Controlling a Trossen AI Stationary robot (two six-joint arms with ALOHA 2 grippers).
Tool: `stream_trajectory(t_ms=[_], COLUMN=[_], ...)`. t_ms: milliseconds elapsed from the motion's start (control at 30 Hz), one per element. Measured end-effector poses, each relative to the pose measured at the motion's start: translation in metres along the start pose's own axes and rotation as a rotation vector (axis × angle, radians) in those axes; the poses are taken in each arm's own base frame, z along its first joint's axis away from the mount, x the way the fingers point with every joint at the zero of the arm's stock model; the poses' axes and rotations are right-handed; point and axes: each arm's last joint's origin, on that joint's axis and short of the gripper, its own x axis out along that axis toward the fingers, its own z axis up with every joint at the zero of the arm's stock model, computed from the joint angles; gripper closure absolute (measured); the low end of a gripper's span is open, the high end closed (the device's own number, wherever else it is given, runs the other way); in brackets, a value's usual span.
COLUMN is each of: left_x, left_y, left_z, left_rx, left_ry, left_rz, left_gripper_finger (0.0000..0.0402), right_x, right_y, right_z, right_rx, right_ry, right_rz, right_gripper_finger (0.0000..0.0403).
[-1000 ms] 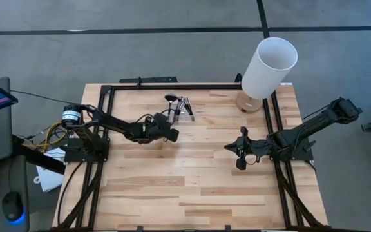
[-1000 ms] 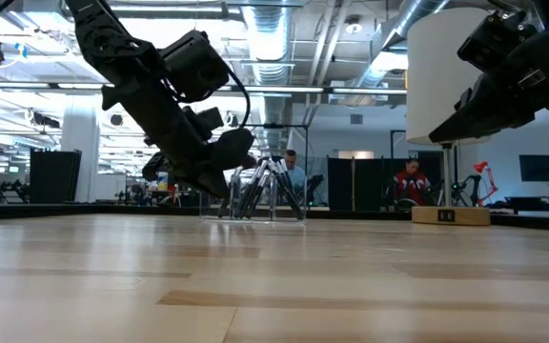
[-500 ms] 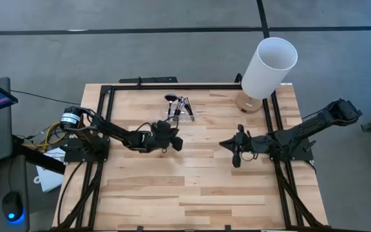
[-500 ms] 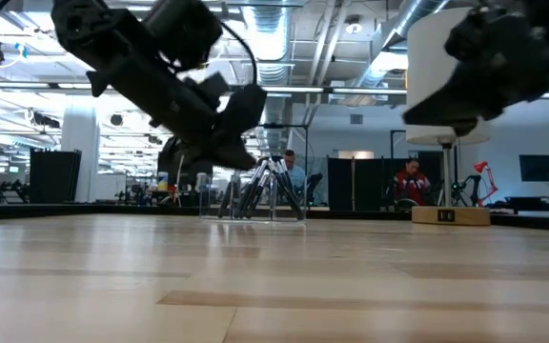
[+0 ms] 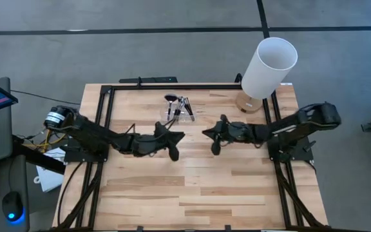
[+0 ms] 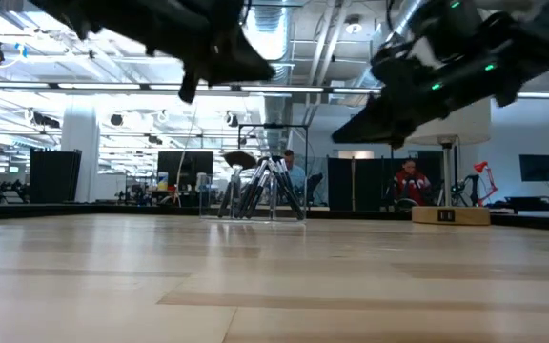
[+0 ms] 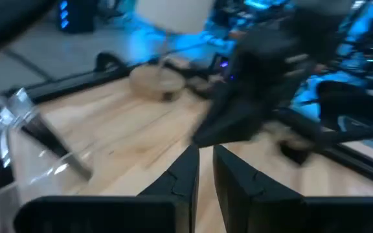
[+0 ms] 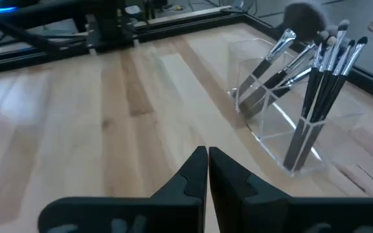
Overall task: Pick & Place Makeup Supplies
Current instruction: Adjust the transparent organizer
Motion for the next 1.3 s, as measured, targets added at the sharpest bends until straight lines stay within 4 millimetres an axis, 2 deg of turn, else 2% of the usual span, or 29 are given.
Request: stream_trajectory(t_ms=[233,367,533,933,1300], left_x=[-0.026,-0.03,-0.03,-0.03,-0.03], left_y=[-0.019,-0.022,-0.022,-0.022,-0.021], left_z=[0.012,0.012,0.012,0.011,0.011], left_rx=[0.07,0.072,0.072,0.066,0.066], left_ry=[-0.045,-0.048,-0.045,-0.046,-0.046], left_rz=[-0.081,-0.098,-0.108,-0.098,-0.096], left_gripper_finger=[0.0358,0.0358,0.0358,0.0358,0.0358], right_x=[0.042,0.065,0.083,0.092,0.092], right_y=[-0.012,-0.017,-0.027,-0.056,-0.062], right_z=[-0.006,-0.011,-0.014,-0.022,-0.021], right_rx=[0.026,-0.005,-0.026,-0.018,-0.022], right_ry=[0.003,0.023,0.048,0.073,0.075], right_rz=[-0.04,-0.068,-0.107,-0.189,-0.188], right_gripper_finger=[0.0395,0.0395,0.0395,0.0395,0.0395])
